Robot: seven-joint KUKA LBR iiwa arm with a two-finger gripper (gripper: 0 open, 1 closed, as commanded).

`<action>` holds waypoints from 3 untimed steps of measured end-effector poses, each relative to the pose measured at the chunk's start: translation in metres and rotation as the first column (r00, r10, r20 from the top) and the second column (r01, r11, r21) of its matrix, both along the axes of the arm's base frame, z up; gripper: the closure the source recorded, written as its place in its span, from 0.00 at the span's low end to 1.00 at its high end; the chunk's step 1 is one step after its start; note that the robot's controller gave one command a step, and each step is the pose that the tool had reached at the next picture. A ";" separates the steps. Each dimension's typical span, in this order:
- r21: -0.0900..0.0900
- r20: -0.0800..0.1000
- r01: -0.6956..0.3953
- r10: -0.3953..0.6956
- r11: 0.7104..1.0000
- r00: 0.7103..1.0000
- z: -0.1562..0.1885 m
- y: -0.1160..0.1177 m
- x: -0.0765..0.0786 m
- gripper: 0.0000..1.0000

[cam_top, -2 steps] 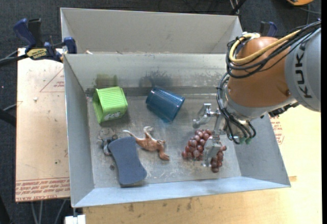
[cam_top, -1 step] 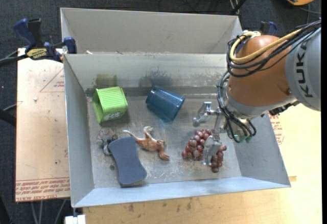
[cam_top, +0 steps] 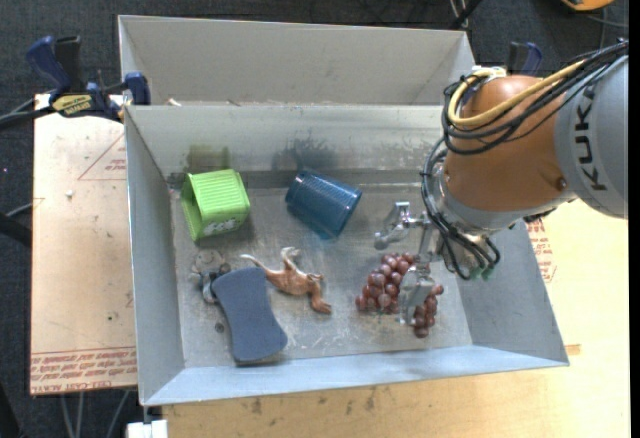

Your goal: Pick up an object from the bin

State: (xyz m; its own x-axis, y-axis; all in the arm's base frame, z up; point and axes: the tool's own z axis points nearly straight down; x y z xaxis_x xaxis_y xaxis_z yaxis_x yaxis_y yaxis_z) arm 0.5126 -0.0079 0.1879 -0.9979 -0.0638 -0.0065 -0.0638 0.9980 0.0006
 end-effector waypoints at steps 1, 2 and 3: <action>0.004 0.001 -0.238 0.238 0.971 0.971 -0.107 -0.031 0.004 1.00; 0.004 0.001 -0.238 0.238 0.971 0.971 -0.107 -0.031 0.004 1.00; 0.000 -0.005 -0.256 0.256 0.967 0.967 0.003 -0.041 -0.006 1.00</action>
Offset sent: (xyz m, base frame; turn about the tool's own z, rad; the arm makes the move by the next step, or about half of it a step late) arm 0.0000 0.0000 0.0000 0.0000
